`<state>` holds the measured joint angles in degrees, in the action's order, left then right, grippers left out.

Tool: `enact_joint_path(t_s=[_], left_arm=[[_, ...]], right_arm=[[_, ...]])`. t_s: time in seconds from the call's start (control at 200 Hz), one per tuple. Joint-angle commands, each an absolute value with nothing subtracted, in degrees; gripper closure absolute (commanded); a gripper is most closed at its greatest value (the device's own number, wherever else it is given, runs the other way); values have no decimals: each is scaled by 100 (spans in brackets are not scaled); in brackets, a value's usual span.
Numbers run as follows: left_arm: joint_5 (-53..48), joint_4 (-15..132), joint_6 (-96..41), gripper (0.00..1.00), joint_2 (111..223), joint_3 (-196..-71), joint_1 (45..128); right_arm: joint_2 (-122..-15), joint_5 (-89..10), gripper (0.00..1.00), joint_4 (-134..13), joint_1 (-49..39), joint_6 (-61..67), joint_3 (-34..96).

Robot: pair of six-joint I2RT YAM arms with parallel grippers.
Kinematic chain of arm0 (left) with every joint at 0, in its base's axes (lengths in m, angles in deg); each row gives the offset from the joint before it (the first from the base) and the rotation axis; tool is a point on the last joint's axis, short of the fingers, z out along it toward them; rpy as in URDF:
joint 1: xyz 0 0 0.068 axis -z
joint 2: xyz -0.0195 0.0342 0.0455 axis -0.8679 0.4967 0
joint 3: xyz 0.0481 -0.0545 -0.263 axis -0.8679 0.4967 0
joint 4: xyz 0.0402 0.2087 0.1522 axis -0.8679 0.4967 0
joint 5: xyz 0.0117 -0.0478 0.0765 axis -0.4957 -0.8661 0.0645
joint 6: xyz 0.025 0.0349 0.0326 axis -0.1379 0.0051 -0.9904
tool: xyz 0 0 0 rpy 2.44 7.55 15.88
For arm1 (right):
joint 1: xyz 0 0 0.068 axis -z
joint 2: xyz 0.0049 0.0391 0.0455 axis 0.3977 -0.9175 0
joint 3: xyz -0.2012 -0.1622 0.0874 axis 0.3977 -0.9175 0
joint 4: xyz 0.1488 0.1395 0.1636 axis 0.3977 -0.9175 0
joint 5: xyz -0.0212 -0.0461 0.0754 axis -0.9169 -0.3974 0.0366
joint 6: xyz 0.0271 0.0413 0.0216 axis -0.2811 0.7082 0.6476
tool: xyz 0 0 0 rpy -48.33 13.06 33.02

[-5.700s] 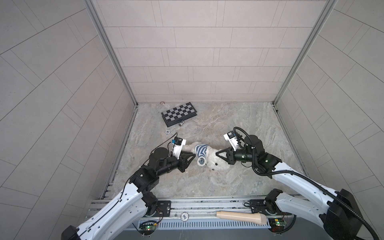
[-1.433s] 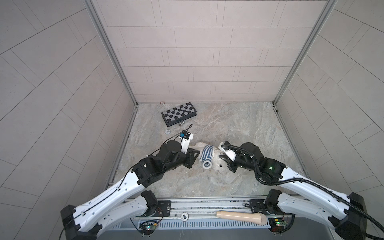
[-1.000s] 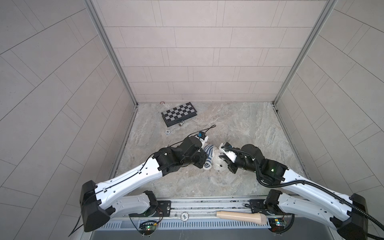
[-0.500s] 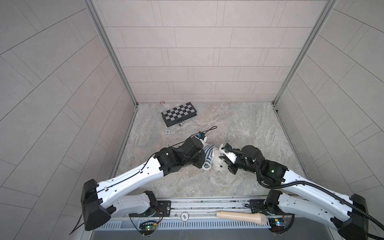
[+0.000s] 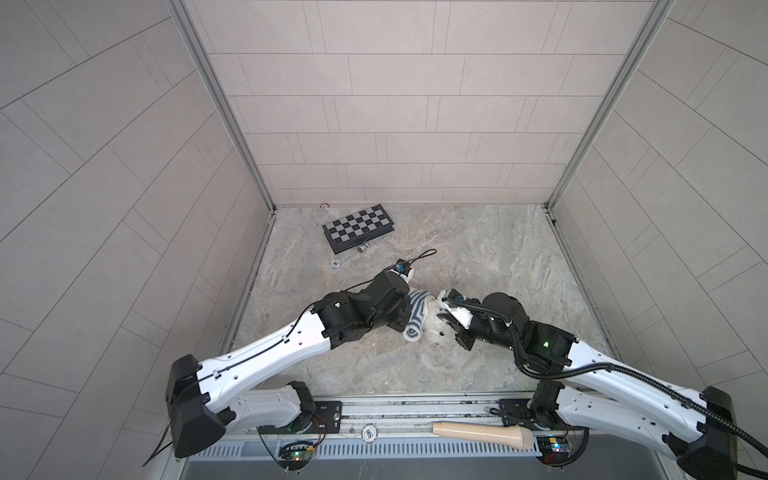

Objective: Dress the teddy bear

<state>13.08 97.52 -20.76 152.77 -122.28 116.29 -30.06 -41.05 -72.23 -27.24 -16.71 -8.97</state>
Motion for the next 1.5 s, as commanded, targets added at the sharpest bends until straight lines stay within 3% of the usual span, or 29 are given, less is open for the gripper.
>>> enact_joint_path(t_s=[0.0, 0.165, 0.35, 0.776, 1.497], left_arm=[[1476, 9792, -2146, 75, 15336, -12363, 11652], [1399, 9792, -2165, 78, 15435, -12373, 11647], [1343, 9677, -2081, 100, 15215, -12163, 11638], [563, 9547, -2124, 100, 14280, -11285, 10393], [939, 9305, -2335, 100, 14096, -10277, 9907]], right_arm=[[-2905, -4134, 100, -6984, -2779, -1805, -931], [-2884, -4170, 100, -6968, -2798, -1816, -926], [-2840, -4265, 100, -6990, -2808, -1825, -951], [-2315, -4449, 100, -7090, -2825, -2021, -1015], [-1632, -4229, 100, -6712, -2930, -2137, -1445]])
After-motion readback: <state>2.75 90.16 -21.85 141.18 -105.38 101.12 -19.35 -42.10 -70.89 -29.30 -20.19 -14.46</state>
